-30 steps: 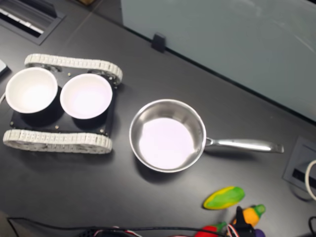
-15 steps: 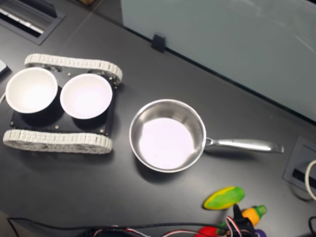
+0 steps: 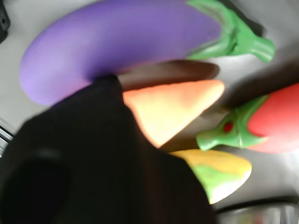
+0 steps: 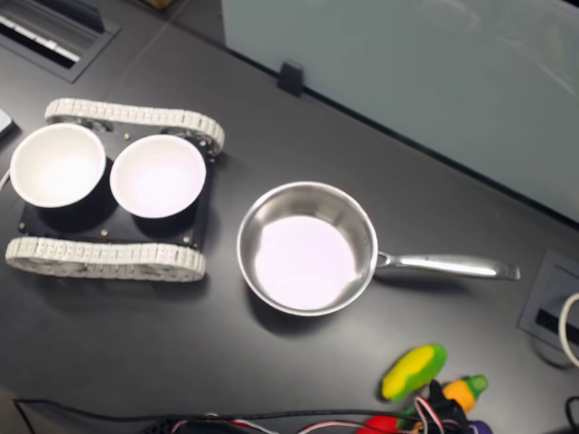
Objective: Pick up the carrot and place them in the pan
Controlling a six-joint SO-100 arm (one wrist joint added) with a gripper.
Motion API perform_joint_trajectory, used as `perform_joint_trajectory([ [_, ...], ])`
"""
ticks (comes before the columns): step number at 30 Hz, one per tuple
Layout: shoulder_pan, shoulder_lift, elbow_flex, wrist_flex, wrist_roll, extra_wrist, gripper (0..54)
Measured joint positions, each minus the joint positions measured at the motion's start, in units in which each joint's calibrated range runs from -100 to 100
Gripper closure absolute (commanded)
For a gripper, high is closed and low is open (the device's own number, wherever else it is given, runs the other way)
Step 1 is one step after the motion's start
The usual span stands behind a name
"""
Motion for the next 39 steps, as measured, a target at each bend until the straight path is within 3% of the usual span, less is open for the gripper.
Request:
perform_joint_trajectory([
  [7, -0.11, 0.42, 0.27, -0.59, 0.44, 2.66, 29.8],
  [20, -0.44, 0.42, 1.45, -3.06, 0.73, 3.67, 52.8],
  [26, -0.55, -0.08, 3.17, -3.99, 0.83, 3.58, 52.9],
  [35, 0.33, -5.98, 11.04, -6.8, -3.61, -2.66, 52.9],
  [39, 1.1, -9.09, 12.4, -6.29, -6.45, -7.07, 53.0],
])
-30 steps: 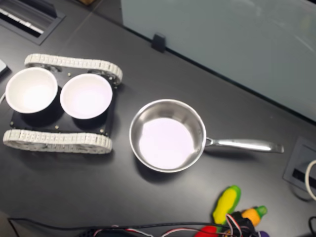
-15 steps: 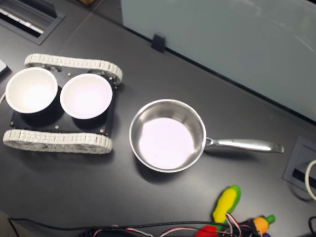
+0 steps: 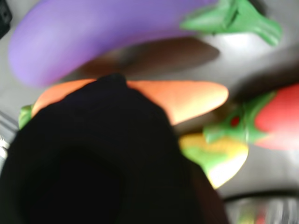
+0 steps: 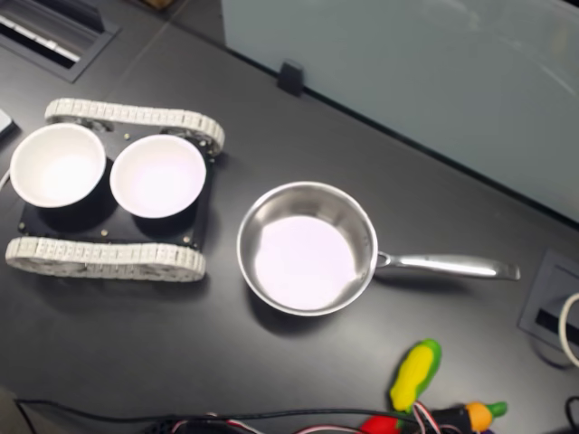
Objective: Pick up the carrot and place them in the pan
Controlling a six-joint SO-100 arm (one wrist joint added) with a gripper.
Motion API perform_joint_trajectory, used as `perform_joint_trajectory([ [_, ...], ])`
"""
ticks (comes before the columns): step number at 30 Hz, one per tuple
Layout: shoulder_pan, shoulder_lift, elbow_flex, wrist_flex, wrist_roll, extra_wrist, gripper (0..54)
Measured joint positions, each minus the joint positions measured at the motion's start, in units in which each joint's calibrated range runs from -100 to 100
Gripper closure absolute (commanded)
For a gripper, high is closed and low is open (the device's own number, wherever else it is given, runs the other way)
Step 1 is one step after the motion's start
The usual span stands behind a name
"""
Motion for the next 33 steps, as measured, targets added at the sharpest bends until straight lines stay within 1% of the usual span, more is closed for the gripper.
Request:
perform_joint_trajectory([
  [2, 0.33, -2.1, 0.0, 0.68, -1.32, -2.11, 53.0],
  [5, 0.66, -5.05, -0.36, 4.42, -3.03, -5.05, 53.0],
  [8, 0.66, -8.08, -0.36, 5.86, -4.93, -7.71, 53.0],
  [14, 0.44, -14.23, -0.45, 6.71, -9.77, -12.03, 53.0],
  [18, 1.1, -17.85, -0.54, 6.71, -14.36, -15.7, 53.0],
  [20, 2.2, -19.61, -1.18, 6.71, -17.19, -17.91, 53.1],
  [24, 4.18, -23.57, -1.36, 6.71, -21.83, -21.3, 53.1],
  [28, 4.73, -28.45, -1.27, 5.61, -26.52, -22.5, 53.1],
  [33, 1.65, -35.69, 5.07, 2.55, -32.19, -22.59, 53.2],
])
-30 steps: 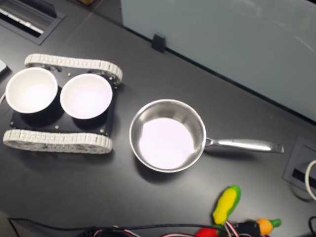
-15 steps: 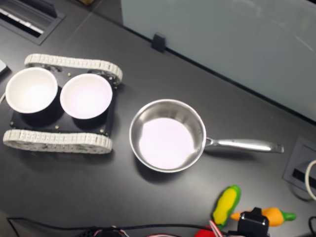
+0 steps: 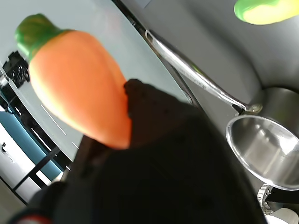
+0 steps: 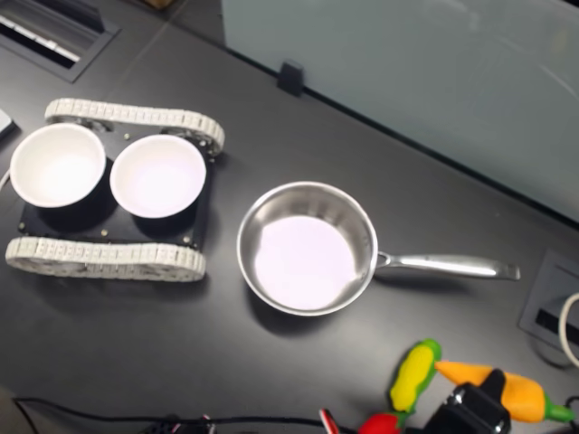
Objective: Pick up the carrot and place them in the pan
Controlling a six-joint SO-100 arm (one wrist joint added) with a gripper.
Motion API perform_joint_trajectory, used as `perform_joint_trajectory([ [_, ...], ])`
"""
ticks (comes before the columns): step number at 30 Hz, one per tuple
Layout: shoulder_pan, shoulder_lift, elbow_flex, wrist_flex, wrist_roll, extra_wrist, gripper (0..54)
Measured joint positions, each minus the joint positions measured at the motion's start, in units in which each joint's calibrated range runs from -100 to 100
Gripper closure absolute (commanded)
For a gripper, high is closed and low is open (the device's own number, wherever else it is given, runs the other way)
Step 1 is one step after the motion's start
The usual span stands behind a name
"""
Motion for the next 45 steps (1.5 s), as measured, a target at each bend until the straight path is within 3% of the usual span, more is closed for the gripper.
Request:
perform_joint_trajectory([
  [8, -8.8, -10.1, 9.32, -2.63, -6.79, 0.46, 53.2],
  [15, -20.35, -18.6, 18.28, -6.88, -11.43, 8.17, 53.2],
  [26, -39.93, -27.02, 35.75, -15.55, -14.11, 19.93, 53.2],
  [34, -51.27, -31.4, 48.96, -21.59, -14.9, 26.26, 53.2],
  [45, -64.47, -36.95, 69.5, -30.0, -16.02, 32.14, 53.2],
])
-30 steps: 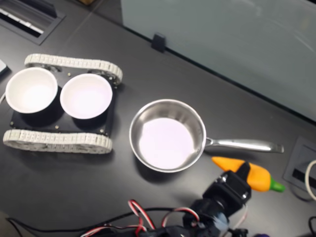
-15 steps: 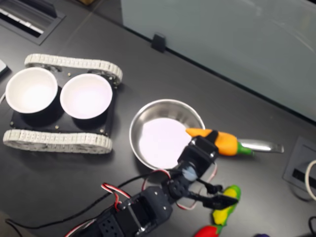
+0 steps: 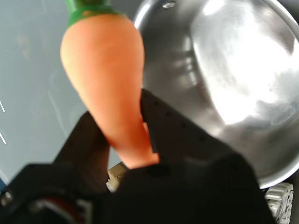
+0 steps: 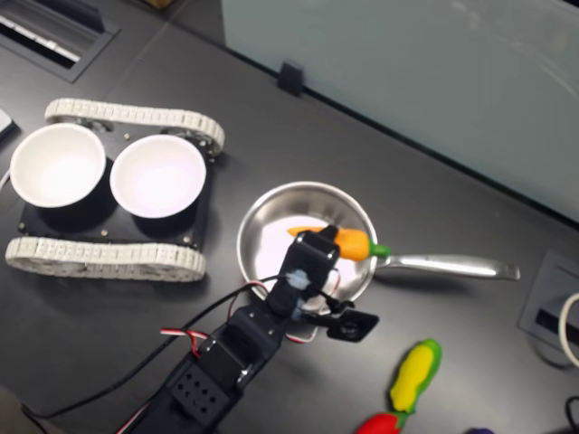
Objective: Pick up the carrot and place them in the pan
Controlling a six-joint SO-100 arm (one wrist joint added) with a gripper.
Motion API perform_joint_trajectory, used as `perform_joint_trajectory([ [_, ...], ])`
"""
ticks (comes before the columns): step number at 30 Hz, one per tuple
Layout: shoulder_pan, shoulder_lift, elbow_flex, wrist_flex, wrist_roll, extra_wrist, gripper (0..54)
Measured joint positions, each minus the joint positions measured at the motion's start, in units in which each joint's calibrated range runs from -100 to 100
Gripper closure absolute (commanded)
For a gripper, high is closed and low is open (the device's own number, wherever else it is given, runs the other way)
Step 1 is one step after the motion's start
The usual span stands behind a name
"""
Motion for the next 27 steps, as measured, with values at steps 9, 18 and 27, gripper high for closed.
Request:
perform_joint_trajectory([
  [9, -4.07, -0.34, 6.97, -4.33, -0.05, 0.55, 53.2],
  [18, -6.38, -0.42, 10.59, -6.2, -0.05, 2.48, 50.9],
  [27, -6.71, -0.42, 10.59, -6.03, 0.44, 2.48, 34.7],
])
